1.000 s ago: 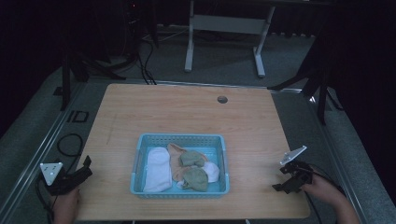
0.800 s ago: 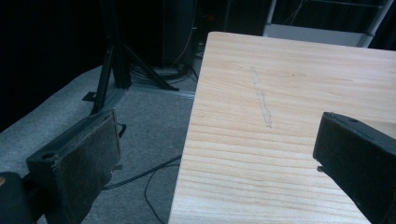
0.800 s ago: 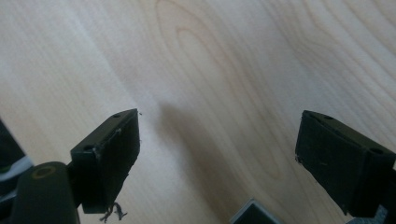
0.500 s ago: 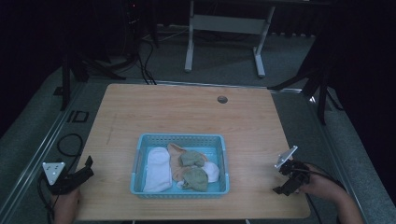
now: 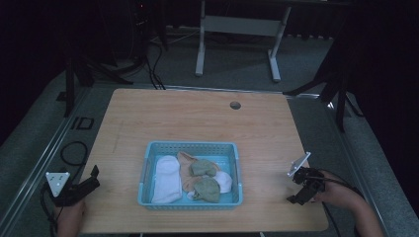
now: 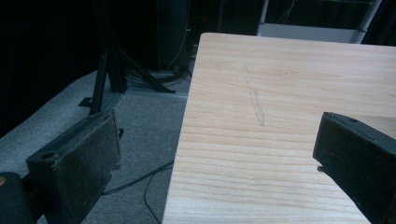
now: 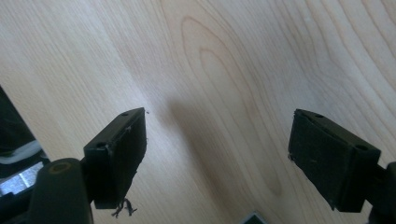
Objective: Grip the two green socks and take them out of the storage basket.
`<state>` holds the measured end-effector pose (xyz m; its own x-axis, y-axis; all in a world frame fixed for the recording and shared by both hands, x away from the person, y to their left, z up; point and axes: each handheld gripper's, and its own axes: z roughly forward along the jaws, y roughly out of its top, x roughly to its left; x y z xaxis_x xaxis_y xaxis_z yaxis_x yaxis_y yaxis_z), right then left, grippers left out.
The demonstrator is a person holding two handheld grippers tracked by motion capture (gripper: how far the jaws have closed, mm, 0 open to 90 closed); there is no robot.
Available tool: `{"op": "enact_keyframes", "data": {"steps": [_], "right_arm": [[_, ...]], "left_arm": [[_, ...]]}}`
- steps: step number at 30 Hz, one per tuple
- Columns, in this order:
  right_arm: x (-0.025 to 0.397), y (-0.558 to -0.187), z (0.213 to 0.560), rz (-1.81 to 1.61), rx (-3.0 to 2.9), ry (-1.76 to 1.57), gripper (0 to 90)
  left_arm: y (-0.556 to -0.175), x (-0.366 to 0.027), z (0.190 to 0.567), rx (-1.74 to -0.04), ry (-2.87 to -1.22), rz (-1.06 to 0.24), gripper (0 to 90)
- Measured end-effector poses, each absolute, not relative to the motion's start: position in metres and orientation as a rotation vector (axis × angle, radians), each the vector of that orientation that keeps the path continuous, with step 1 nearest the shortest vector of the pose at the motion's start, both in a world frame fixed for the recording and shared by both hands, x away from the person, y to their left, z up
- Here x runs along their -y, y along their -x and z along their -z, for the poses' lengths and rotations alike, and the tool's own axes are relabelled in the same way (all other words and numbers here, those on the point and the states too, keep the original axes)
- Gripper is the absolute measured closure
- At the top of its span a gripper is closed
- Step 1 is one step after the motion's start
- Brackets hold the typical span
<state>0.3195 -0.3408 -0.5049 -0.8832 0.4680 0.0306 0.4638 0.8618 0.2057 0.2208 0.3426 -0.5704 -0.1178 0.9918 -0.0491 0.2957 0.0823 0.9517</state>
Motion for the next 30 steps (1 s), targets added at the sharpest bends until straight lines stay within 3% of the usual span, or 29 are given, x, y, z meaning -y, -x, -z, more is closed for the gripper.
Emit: {"op": "enact_keyframes", "data": {"steps": [30], "right_arm": [[0.277,-0.33,0.46,-0.27,-3.05,-0.612,17.9]], "left_arm": [[-0.221,-0.342,0.571,-1.536,-1.332,-1.074,0.3]]}}
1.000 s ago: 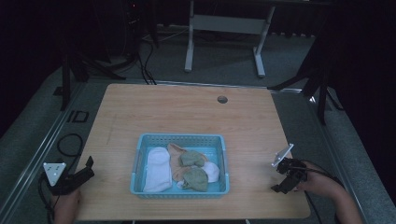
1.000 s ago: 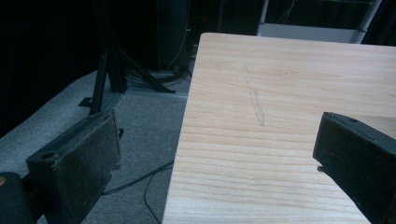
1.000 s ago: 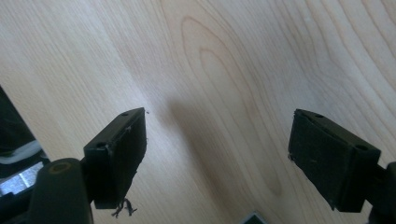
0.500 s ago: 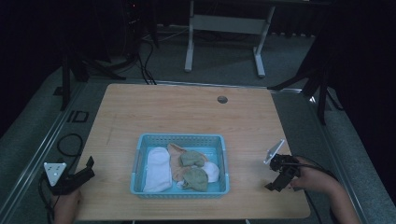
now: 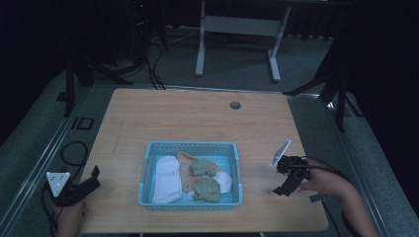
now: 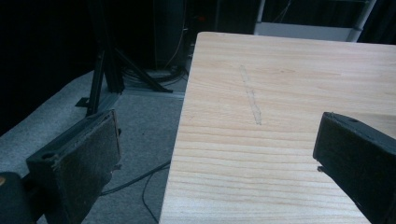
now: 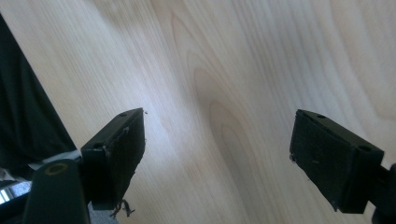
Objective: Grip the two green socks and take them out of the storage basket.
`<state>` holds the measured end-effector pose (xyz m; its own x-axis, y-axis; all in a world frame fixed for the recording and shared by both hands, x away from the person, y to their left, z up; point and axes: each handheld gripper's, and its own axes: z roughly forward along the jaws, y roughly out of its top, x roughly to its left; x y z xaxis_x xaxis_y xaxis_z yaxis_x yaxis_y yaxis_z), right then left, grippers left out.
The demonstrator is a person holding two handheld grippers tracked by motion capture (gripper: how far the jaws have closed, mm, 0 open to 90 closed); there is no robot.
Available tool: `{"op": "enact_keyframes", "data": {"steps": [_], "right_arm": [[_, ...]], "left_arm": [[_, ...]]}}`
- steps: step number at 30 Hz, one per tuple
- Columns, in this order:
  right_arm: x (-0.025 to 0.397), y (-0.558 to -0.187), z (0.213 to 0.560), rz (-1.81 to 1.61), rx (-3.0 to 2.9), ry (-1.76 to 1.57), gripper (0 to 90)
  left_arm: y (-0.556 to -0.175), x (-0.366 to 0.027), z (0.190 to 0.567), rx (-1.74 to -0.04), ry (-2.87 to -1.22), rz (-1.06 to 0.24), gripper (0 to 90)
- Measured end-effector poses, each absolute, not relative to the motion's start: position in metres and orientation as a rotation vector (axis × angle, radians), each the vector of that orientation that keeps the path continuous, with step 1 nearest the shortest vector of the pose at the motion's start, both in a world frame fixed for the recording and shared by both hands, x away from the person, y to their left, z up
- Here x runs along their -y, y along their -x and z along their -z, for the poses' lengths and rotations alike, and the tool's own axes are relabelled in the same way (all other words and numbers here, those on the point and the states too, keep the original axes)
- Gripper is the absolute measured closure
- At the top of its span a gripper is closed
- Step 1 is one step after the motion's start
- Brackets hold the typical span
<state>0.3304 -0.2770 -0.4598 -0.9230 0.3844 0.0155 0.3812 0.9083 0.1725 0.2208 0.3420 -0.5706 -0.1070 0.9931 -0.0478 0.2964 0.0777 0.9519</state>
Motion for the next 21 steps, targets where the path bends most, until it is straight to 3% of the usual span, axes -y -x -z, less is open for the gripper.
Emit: {"op": "enact_keyframes", "data": {"steps": [21], "right_arm": [[0.228,-0.327,0.418,-0.356,-3.039,-0.528,17.9]], "left_arm": [[-0.22,-0.342,0.571,-1.529,-1.334,-1.066,0.4]]}}
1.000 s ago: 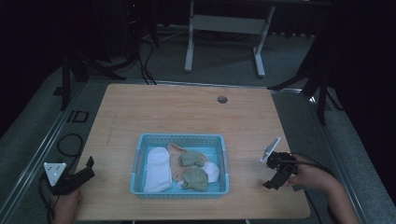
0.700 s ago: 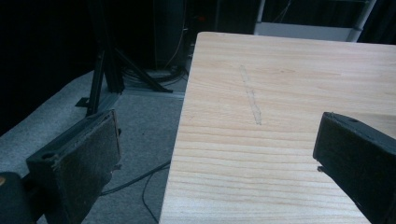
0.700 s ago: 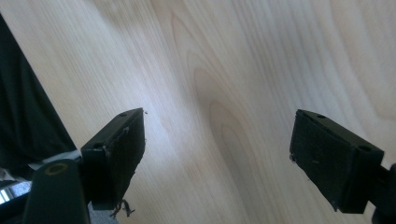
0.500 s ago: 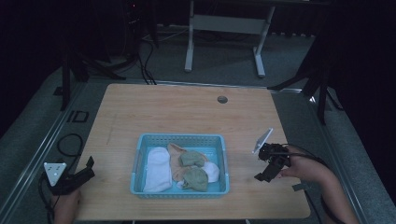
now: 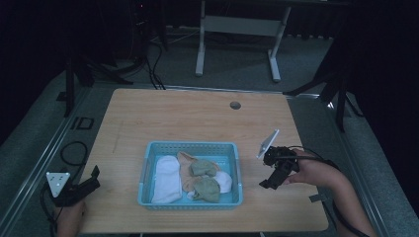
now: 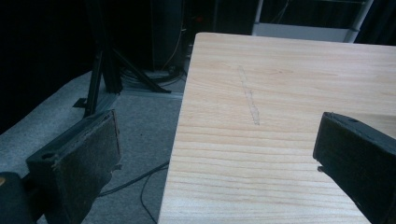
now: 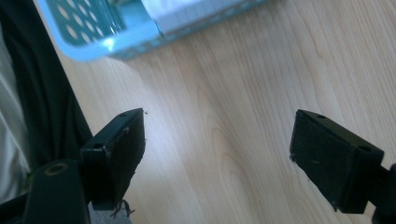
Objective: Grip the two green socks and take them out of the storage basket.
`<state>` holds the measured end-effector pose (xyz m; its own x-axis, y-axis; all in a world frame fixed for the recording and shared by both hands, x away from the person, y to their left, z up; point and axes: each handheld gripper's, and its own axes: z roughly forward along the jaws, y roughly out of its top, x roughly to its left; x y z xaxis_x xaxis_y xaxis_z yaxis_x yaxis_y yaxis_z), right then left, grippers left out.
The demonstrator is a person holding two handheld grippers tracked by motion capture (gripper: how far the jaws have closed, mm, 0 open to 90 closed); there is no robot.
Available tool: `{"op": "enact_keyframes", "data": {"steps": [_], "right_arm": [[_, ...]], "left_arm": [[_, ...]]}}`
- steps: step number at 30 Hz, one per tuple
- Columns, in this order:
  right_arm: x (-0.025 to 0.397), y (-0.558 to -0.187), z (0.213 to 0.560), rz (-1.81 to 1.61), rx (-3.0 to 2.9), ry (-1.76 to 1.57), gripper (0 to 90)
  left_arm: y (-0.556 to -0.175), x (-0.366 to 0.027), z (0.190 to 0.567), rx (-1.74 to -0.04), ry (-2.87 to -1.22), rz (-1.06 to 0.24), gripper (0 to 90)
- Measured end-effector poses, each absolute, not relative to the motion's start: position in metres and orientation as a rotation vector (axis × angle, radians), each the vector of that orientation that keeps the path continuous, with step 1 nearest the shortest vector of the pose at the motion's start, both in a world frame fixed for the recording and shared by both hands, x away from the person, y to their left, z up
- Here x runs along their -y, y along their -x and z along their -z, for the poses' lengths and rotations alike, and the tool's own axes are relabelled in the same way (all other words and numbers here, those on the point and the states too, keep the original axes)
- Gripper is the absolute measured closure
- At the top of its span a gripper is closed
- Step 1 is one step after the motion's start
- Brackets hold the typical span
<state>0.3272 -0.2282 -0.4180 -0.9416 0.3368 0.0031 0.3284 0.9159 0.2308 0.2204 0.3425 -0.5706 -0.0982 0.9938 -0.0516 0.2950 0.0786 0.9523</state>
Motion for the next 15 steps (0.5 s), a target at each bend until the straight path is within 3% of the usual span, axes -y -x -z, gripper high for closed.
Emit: {"op": "enact_keyframes", "data": {"steps": [15], "right_arm": [[0.184,-0.328,0.408,-0.452,-3.055,-0.414,17.4]], "left_arm": [[-0.22,-0.342,0.571,-1.521,-1.339,-1.071,0.3]]}}
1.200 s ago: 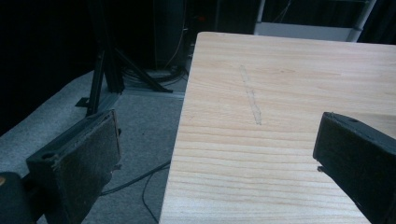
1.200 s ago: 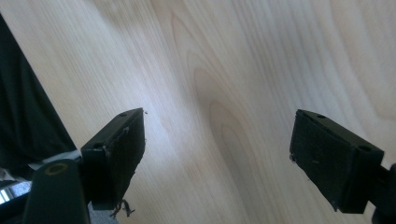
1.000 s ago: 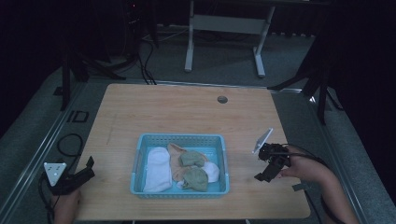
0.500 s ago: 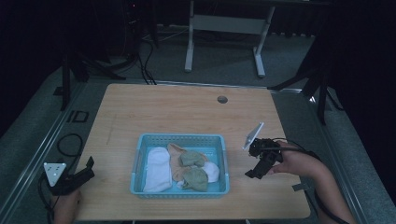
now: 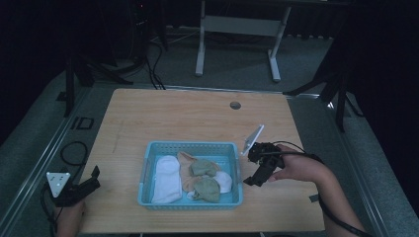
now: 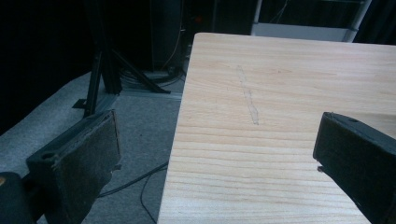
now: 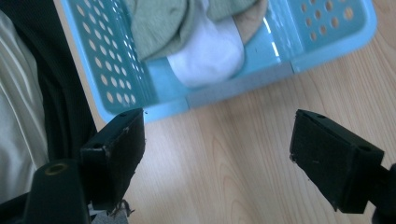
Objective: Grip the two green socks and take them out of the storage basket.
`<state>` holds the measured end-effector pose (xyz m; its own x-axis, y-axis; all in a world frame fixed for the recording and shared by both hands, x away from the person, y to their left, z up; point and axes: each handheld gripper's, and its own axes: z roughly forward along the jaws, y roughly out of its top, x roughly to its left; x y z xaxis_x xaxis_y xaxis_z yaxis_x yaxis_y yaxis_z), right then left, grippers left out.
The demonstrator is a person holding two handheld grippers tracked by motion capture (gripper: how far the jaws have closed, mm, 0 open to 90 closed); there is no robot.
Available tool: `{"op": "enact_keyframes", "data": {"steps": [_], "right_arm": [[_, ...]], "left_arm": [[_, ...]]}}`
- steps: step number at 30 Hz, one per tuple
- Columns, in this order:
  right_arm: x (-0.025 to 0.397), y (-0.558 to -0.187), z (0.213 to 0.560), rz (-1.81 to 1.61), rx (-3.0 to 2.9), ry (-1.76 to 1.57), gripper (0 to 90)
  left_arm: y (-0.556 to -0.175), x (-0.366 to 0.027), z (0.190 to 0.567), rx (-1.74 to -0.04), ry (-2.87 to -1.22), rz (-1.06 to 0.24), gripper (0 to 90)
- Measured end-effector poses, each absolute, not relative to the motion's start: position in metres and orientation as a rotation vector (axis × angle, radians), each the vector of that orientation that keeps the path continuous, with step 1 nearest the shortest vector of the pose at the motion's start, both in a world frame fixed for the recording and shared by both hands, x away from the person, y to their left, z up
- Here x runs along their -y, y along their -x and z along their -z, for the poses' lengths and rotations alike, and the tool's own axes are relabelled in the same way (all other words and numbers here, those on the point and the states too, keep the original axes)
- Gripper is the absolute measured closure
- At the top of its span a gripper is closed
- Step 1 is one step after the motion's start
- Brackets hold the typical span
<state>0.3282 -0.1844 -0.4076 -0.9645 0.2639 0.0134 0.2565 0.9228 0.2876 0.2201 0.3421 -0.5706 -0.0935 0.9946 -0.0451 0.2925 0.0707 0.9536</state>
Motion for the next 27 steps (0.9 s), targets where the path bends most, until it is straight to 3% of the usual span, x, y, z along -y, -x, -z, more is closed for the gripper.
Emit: {"op": "enact_keyframes", "data": {"steps": [1,12,27], "right_arm": [[0.178,-0.328,0.408,-0.463,-3.052,-0.385,13.6],[0.145,-0.328,0.415,-0.512,-3.032,-0.315,12.3],[0.1,-0.329,0.455,-0.431,-3.139,-0.236,28.5]], "left_arm": [[-0.22,-0.342,0.571,-1.521,-1.339,-1.071,0.4],[-0.22,-0.342,0.571,-1.521,-1.338,-1.067,0.3],[-0.22,-0.343,0.571,-1.516,-1.342,-1.062,0.3]]}}
